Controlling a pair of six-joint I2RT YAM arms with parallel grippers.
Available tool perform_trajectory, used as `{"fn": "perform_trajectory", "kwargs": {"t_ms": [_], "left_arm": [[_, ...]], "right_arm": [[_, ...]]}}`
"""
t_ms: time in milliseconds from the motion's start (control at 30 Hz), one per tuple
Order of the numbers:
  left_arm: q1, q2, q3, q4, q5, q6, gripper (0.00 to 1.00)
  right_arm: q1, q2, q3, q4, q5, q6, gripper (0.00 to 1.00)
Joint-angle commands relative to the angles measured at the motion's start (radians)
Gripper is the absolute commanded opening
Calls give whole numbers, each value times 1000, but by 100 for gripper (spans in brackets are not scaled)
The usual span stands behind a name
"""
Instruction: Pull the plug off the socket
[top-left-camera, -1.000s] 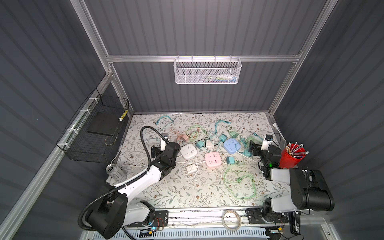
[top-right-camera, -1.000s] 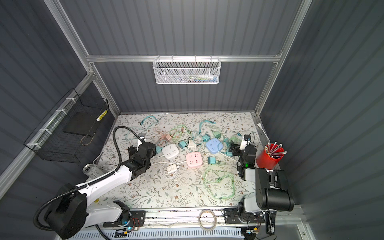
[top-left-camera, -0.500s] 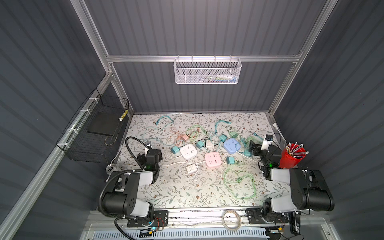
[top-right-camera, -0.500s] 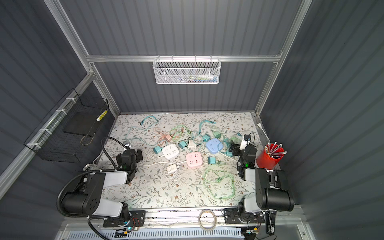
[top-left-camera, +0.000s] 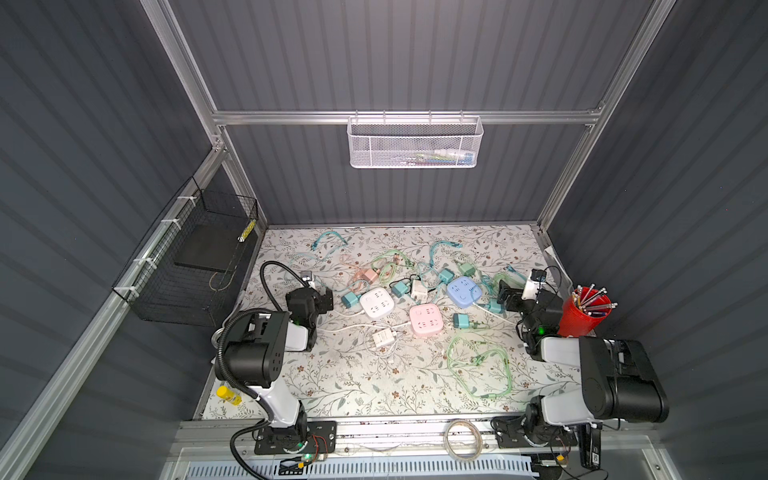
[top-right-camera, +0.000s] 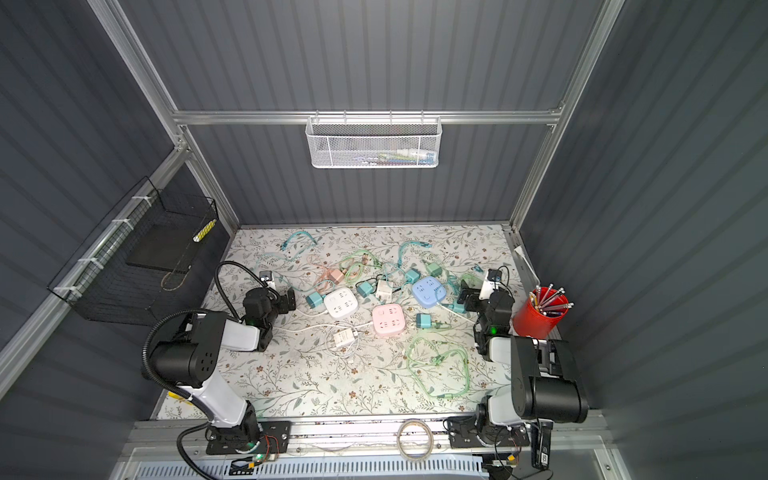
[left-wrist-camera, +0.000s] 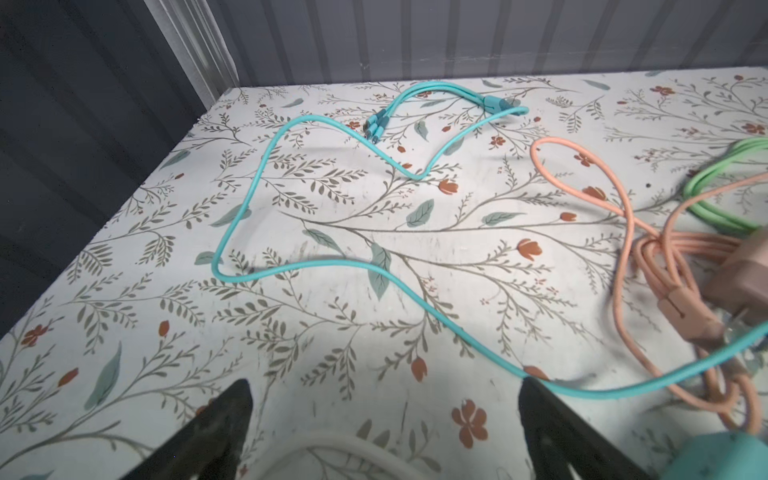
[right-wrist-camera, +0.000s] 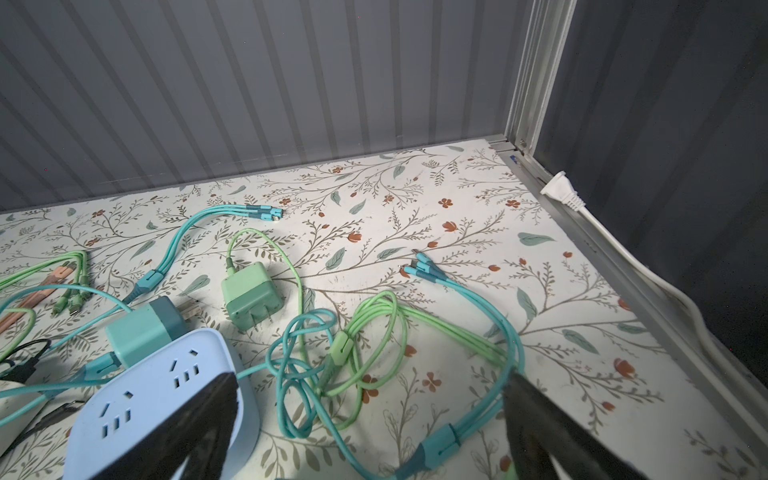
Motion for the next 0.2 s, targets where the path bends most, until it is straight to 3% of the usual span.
{"fn": "perform_trajectory", "kwargs": {"t_ms": [0, 167], "left_arm": [[6, 3, 9, -10, 47, 3, 100], [7, 1, 5, -9, 43, 2, 100]], "right_arm": [[16, 8, 14, -6, 27, -16, 99], [16, 4, 8, 3, 23, -16, 99]]}}
